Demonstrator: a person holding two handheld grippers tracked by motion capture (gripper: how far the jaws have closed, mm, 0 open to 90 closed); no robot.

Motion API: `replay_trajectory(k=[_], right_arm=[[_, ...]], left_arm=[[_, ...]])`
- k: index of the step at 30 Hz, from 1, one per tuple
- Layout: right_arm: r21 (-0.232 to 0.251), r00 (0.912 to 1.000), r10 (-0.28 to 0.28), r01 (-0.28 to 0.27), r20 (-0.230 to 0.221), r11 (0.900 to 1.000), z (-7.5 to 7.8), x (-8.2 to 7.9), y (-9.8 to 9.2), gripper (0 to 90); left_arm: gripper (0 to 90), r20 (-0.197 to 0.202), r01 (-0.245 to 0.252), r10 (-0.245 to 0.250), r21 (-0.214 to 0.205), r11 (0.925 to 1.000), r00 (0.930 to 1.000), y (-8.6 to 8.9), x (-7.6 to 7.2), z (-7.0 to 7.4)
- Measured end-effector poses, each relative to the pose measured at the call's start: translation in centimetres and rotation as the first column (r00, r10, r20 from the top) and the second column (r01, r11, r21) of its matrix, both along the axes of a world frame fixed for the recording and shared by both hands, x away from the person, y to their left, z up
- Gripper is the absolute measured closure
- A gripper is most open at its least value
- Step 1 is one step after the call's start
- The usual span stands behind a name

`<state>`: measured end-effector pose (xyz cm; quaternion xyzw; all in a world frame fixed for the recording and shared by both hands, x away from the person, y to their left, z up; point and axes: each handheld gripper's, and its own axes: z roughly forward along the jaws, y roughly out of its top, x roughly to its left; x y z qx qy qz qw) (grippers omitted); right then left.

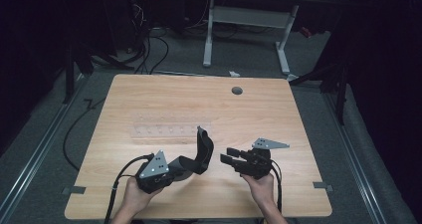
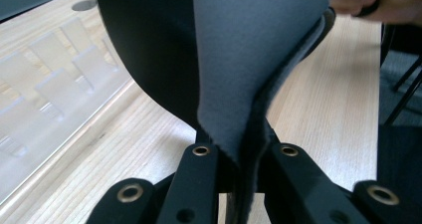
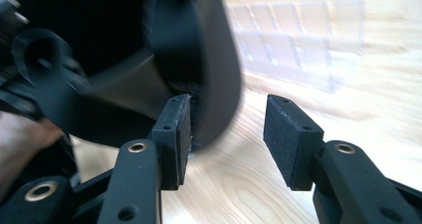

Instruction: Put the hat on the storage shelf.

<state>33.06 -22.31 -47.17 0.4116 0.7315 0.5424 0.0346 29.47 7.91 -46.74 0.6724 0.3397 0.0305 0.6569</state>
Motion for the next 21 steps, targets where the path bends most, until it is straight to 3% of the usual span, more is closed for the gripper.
replay_trajectory(k=[1, 6, 9, 11, 12, 13, 14, 18, 21], right_arm=[[0.0, 1.0, 0.0, 0.0, 0.0, 1.0, 0.0, 0.0, 0.0, 53.1], [-0.089, 0.9976, -0.067, 0.065, -0.017, 0.9939, -1.6, 0.2, -1.2, 51.2], [-0.169, 0.9915, -0.13, 0.127, -0.009, 0.9775, -2.6, 0.5, -1.9, 50.3], [-0.189, 0.9861, -0.166, 0.161, -0.012, 0.9687, -3.3, 0.7, -2.5, 49.2], [-0.222, 0.9785, -0.206, 0.2, -0.004, 0.9543, -3.8, 0.8, -3.1, 48.5], [-0.222, 0.9785, -0.206, 0.2, -0.004, 0.9543, -3.8, 0.8, -3.1, 48.5], [-0.245, 0.9745, -0.224, 0.219, 0.007, 0.9444, -4.0, 0.8, -3.3, 47.7], [-0.386, 0.9593, -0.268, 0.281, 0.089, 0.8786, -4.5, 0.7, -3.4, 47.3], [-0.425, 0.953, -0.287, 0.3, 0.096, 0.854, -5.0, 0.9, -3.6, 46.9]], left_arm=[[86.3, 0.0, 0.0, 0.0, 0.0, 1.0, 1.0, 0.0, 0.0, 0.0], [86.2, -0.019, -0.027, 0.026, -0.037, 0.999, 0.9995, 0.8, 0.3, 0.4], [86.2, -0.035, -0.056, 0.054, -0.05, 0.9972, 0.9979, 1.3, 0.6, 0.6], [86.2, -0.043, -0.072, 0.069, -0.065, 0.9953, 0.9967, 1.7, 0.8, 0.7], [86.2, -0.044, -0.08, 0.077, -0.068, 0.9945, 0.9961, 1.9, 0.9, 0.8], [86.2, -0.046, -0.088, 0.085, -0.074, 0.9934, 0.9953, 2.1, 0.9, 0.9], [86.2, -0.048, -0.096, 0.092, -0.085, 0.9918, 0.9946, 2.3, 1.0, 1.0], [86.1, -0.058, -0.122, 0.115, -0.12, 0.9853, 0.9917, 3.2, 1.3, 1.5], [86.1, -0.057, -0.147, 0.141, -0.136, 0.9797, 0.9885, 3.8, 1.6, 1.9]])
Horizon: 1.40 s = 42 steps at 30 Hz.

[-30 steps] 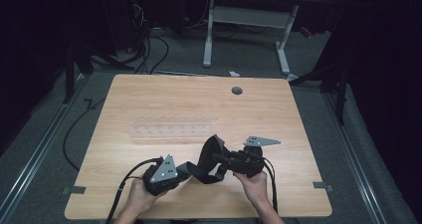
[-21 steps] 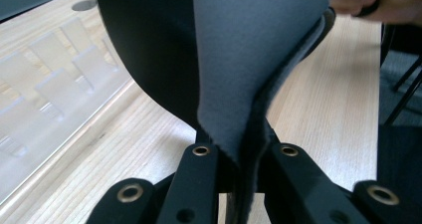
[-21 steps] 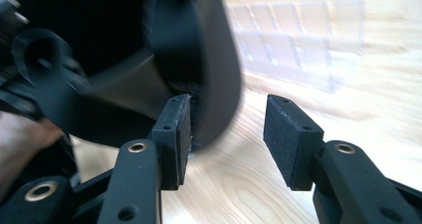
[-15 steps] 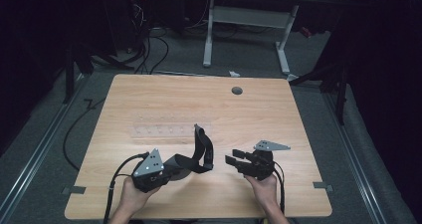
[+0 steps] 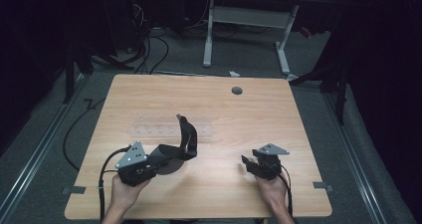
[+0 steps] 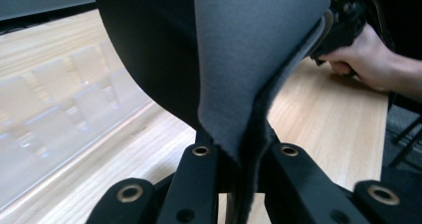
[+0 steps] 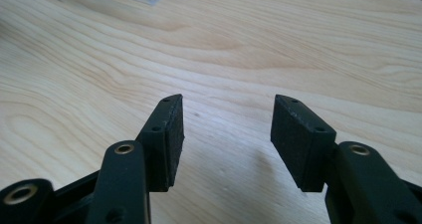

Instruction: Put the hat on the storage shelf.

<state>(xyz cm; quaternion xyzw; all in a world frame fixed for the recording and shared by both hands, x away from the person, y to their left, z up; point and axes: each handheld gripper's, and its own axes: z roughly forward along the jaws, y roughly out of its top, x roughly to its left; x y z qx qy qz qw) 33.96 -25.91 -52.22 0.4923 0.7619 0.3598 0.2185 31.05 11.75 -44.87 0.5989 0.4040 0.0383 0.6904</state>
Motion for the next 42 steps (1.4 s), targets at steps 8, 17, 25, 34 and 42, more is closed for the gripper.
replay_trajectory(k=[8, 17, 25, 34, 42], right_arm=[[-0.038, 0.9993, -0.032, 0.031, -0.019, 0.9988, -0.8, 0.3, -0.3, 44.3], [-0.059, 0.9987, -0.042, 0.04, -0.028, 0.9974, -0.9, 0.4, -0.1, 41.6], [-0.06, 0.9985, -0.046, 0.045, -0.028, 0.9972, -0.9, 0.4, 0.0, 41.2], [-0.059, 0.9983, -0.05, 0.048, -0.03, 0.9971, -0.9, 0.4, 0.0, 40.9], [-0.059, 0.9983, -0.05, 0.048, -0.03, 0.9971, -0.9, 0.4, 0.0, 40.6]], left_arm=[[86.1, 0.008, -0.058, 0.058, -0.043, 0.9974, 0.9983, 1.6, 0.8, 0.9], [86.1, 0.025, -0.118, 0.12, -0.073, 0.9903, 0.9924, 3.1, 1.6, 2.2], [86.0, 0.035, -0.171, 0.174, -0.082, 0.9819, 0.9841, 4.4, 2.4, 3.2], [86.0, 0.05, -0.226, 0.232, -0.095, 0.9695, 0.9716, 5.3, 4.0, 4.2], [85.9, 0.054, -0.269, 0.275, -0.093, 0.9585, 0.9599, 6.0, 5.7, 4.6]])
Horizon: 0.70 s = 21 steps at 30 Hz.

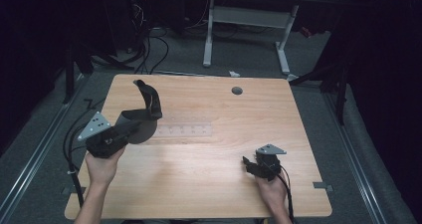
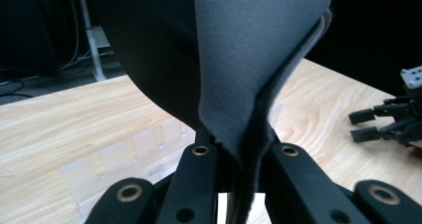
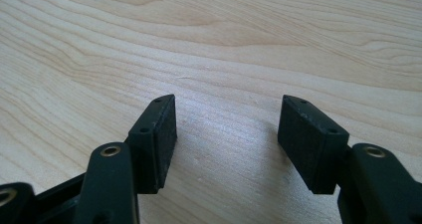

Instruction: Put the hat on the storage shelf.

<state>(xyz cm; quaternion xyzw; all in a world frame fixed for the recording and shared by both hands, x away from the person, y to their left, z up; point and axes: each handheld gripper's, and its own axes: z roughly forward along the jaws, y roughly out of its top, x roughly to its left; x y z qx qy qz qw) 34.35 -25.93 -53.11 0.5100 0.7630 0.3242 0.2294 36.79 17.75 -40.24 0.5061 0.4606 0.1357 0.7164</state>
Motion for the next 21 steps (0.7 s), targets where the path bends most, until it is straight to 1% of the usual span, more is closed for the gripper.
replay_trajectory(k=[1, 4, 5, 9, 13, 14, 19, 21], right_arm=[[-0.001, 1.0, 0.0, 0.0, 0.001, 1.0, 0.0, 0.0, 0.0, 40.6], [-0.001, 1.0, 0.001, -0.001, 0.001, 1.0, 0.0, 0.0, 0.0, 40.5], [0.0, 1.0, 0.0, 0.0, 0.0, 1.0, 0.0, 0.0, 0.0, 40.4], [-0.001, 1.0, 0.0, 0.0, 0.0, 1.0, 0.0, 0.0, 0.0, 40.5], [-0.002, 1.0, 0.001, -0.001, 0.002, 1.0, 0.0, 0.0, 0.0, 40.4], [-0.002, 1.0, 0.001, -0.001, 0.001, 1.0, 0.0, 0.0, 0.0, 40.4], [-0.001, 1.0, 0.001, -0.001, 0.001, 1.0, 0.0, 0.0, 0.0, 40.1], [-0.002, 1.0, 0.002, -0.002, 0.002, 1.0, 0.0, 0.0, 0.0, 40.0]], left_arm=[[85.9, 0.0, -0.006, 0.006, 0.005, 1.0, 1.0, 0.1, 0.3, 0.0], [85.9, -0.004, -0.024, 0.024, -0.005, 0.9997, 0.9997, 0.4, 1.1, 0.1], [85.9, -0.004, -0.033, 0.033, 0.0, 0.9995, 0.9994, 0.4, 1.3, 0.1], [85.9, -0.003, -0.063, 0.063, -0.002, 0.998, 0.998, 0.4, 2.4, 0.2], [85.9, 0.006, -0.078, 0.078, 0.009, 0.9969, 0.997, 0.3, 2.9, 0.2], [85.9, 0.006, -0.081, 0.081, 0.006, 0.9967, 0.9967, 0.2, 3.1, 0.2], [85.9, 0.013, -0.121, 0.121, 0.037, 0.9919, 0.9926, 0.3, 4.0, -0.4], [85.9, 0.018, -0.145, 0.144, 0.052, 0.9881, 0.9894, 0.5, 4.3, -0.7]])
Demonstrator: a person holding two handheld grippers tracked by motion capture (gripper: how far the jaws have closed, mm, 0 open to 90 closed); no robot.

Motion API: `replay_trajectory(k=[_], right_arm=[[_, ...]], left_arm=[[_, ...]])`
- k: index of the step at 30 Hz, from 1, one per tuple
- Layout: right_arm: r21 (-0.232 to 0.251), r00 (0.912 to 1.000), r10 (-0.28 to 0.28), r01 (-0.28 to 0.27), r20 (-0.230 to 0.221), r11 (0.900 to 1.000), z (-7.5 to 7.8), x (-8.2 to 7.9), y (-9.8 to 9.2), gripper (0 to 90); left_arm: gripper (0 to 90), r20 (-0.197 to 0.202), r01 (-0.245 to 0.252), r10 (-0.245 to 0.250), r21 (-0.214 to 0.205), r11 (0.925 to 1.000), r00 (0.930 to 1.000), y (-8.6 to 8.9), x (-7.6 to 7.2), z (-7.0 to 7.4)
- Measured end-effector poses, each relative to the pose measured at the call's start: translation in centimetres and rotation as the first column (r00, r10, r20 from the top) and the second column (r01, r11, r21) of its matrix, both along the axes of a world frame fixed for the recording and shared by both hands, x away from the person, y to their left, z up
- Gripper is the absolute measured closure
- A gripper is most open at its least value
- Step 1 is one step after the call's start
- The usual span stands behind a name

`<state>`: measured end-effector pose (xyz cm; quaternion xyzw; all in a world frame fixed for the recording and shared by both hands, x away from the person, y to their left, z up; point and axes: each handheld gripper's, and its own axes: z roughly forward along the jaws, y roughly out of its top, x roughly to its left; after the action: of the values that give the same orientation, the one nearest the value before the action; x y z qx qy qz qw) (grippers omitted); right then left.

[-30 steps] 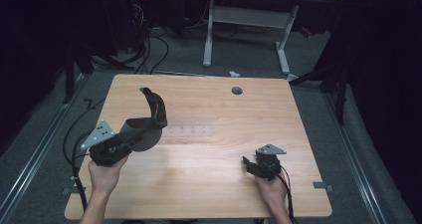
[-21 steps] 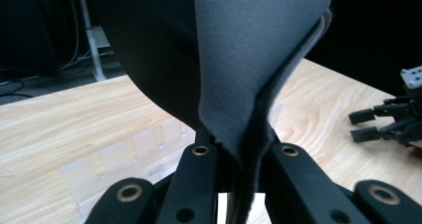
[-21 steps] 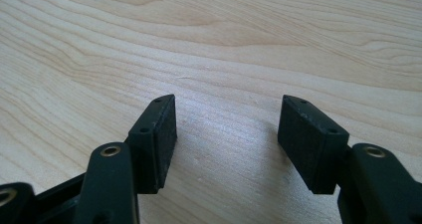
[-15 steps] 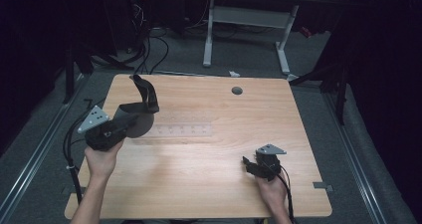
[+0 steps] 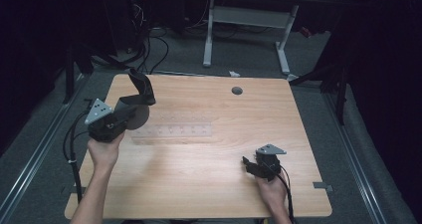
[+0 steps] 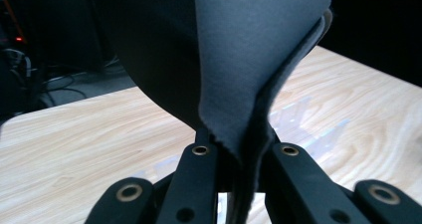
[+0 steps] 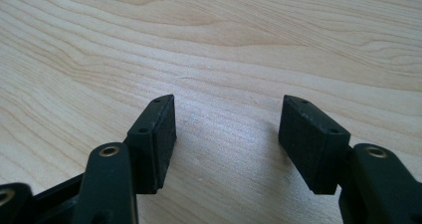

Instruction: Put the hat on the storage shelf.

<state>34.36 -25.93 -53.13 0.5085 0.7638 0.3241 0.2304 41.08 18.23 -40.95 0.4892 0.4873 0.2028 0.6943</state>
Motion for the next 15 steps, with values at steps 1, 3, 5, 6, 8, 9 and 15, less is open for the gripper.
replay_trajectory(k=[1, 3, 5, 6, 8, 9, 15], right_arm=[[0.0, 1.0, 0.0, 0.0, 0.0, 1.0, 0.0, 0.0, 0.0, 40.0], [0.0, 1.0, 0.0, 0.0, 0.0, 1.0, 0.0, 0.0, 0.0, 39.9], [0.0, 1.0, 0.001, -0.001, 0.0, 1.0, 0.0, 0.0, 0.0, 39.7], [0.0, 1.0, 0.001, -0.001, -0.001, 1.0, 0.0, 0.0, 0.0, 39.7], [0.0, 1.0, 0.001, -0.001, -0.001, 1.0, 0.0, 0.0, 0.0, 39.7], [0.0, 1.0, 0.001, -0.001, -0.001, 1.0, 0.0, 0.0, 0.0, 39.7], [0.0, 1.0, 0.001, -0.001, -0.001, 1.0, 0.0, 0.0, 0.0, 39.7]], left_arm=[[85.9, 0.0, 0.0, 0.0, 0.0, 1.0, 1.0, 0.0, 0.0, 0.0], [85.9, 0.001, -0.015, 0.015, 0.01, 0.9998, 0.9999, 0.2, 0.2, -0.2], [85.9, 0.007, -0.031, 0.031, 0.011, 0.9995, 0.9995, 0.3, 0.4, -0.5], [85.9, 0.012, -0.042, 0.042, 0.018, 0.999, 0.9991, 0.4, 0.5, -0.7], [85.9, 0.007, -0.058, 0.058, 0.014, 0.9982, 0.9983, 0.5, 0.8, -1.1], [85.9, 0.003, -0.063, 0.063, 0.016, 0.9979, 0.998, 0.6, 0.9, -1.2], [85.9, -0.012, -0.096, 0.096, 0.037, 0.9947, 0.9953, 0.8, 1.5, -2.2]])
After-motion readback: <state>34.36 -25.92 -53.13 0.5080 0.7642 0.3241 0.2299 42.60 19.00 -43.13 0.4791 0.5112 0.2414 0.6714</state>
